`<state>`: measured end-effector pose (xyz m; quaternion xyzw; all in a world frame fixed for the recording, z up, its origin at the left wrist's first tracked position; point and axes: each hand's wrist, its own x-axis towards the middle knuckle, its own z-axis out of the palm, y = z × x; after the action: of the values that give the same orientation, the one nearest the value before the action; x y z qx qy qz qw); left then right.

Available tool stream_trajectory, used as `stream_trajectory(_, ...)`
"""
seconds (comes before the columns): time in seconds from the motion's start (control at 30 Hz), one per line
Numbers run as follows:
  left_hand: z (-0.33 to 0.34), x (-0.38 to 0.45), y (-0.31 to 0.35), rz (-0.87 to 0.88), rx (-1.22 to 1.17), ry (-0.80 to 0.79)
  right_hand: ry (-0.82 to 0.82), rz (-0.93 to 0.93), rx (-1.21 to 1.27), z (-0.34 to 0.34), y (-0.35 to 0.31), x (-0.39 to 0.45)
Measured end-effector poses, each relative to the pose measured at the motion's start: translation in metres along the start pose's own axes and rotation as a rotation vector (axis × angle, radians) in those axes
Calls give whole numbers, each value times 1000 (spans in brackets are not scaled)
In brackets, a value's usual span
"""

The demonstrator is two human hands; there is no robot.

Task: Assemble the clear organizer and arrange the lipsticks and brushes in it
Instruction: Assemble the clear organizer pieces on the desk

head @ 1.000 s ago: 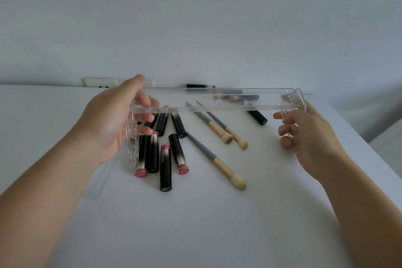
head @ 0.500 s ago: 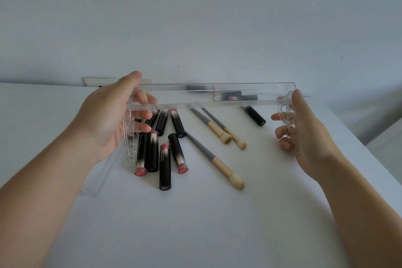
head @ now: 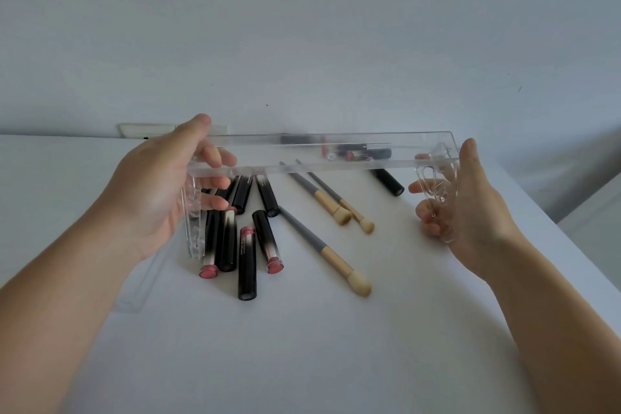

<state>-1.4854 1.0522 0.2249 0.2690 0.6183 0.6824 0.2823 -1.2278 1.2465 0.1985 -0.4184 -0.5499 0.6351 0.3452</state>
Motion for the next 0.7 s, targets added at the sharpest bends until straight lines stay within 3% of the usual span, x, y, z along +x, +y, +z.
stream_trajectory(0.7, 4, -3, 0, 9, 67, 25, -15, -49, 15, 3, -2, -3)
